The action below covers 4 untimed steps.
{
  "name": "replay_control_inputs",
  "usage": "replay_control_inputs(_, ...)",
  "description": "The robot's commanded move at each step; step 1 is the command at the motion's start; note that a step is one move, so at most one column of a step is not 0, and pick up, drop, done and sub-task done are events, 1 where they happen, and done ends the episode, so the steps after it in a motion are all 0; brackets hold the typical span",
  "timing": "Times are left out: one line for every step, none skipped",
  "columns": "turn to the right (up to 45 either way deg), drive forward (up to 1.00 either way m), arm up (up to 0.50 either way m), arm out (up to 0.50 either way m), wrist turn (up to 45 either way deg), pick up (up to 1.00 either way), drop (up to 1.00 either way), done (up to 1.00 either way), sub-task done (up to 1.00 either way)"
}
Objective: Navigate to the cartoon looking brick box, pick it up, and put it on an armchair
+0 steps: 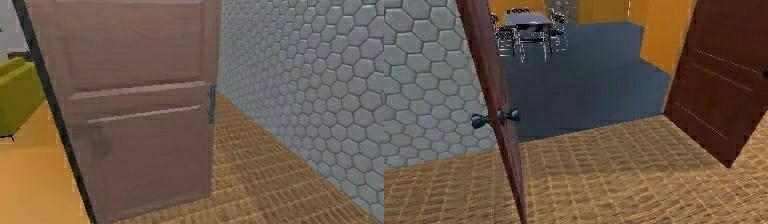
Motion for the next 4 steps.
replay_control_inputs(45.0, 0.00, 0.00, 0.00, 0.0, 0.00, 0.00, 0.00, 0.00)
replay_control_inputs(45.0, 0.00, 0.00, 0.00, 0.0, 0.00, 0.00, 0.00, 0.00)
replay_control_inputs(0.0, 0.15, 0.00, 0.00, 0.0, 0.00, 0.00, 0.00, 0.00)
replay_control_inputs(-45.0, 0.00, 0.00, 0.00, 0.0, 0.00, 0.00, 0.00, 0.00)
